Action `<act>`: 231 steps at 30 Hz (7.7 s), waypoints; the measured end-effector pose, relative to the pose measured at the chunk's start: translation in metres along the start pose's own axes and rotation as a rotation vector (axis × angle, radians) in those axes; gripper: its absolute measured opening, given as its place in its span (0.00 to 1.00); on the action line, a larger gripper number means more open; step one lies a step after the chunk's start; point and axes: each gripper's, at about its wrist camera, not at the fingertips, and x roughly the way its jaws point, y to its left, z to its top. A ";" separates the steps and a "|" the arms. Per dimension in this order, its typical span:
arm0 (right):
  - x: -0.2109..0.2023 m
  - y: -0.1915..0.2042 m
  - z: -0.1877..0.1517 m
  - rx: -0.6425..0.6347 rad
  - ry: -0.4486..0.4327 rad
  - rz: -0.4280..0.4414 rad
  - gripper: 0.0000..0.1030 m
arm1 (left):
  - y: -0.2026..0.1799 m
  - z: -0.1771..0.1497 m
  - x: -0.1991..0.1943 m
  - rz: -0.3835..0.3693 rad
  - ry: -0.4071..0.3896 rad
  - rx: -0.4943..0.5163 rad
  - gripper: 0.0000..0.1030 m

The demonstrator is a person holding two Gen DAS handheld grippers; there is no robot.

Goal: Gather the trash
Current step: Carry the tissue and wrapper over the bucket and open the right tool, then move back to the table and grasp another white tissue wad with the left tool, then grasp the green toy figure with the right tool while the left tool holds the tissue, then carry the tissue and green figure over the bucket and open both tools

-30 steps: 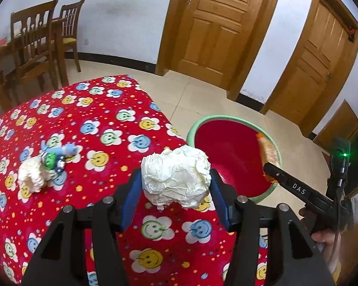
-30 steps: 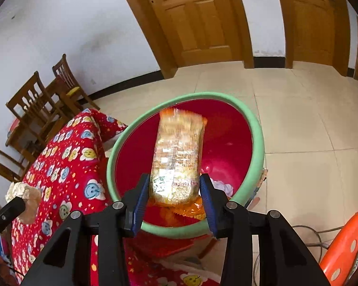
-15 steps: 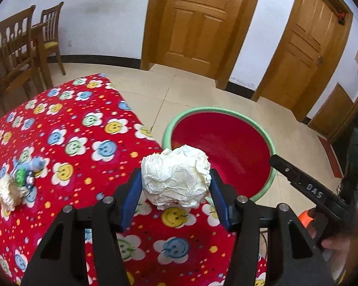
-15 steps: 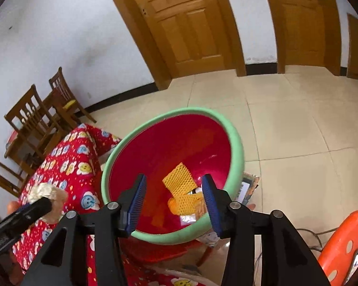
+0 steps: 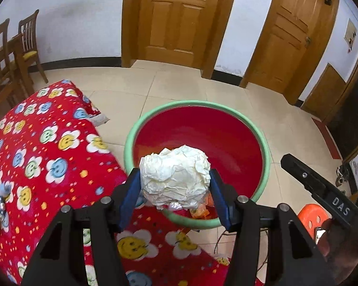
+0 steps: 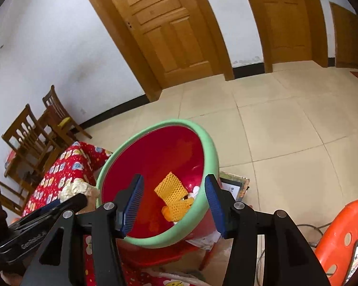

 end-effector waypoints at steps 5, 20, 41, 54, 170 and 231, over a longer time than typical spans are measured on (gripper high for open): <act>0.002 -0.006 -0.001 0.020 0.007 -0.002 0.53 | -0.003 0.004 0.007 0.030 -0.005 -0.015 0.67; -0.007 0.001 -0.002 0.004 0.001 0.026 0.58 | 0.014 -0.001 -0.014 0.042 -0.023 -0.076 0.70; -0.018 0.047 -0.017 -0.052 0.035 0.091 0.61 | 0.079 -0.026 -0.082 0.159 -0.106 -0.187 0.70; -0.009 0.078 -0.033 -0.112 0.085 0.095 0.61 | 0.141 -0.039 -0.111 0.284 -0.140 -0.268 0.70; 0.050 0.317 -0.129 -0.497 0.234 0.213 0.47 | 0.336 -0.144 -0.172 0.483 -0.199 -0.681 0.36; 0.006 0.054 -0.008 -0.086 0.031 0.015 0.54 | 0.121 -0.026 -0.094 0.133 -0.089 -0.238 0.36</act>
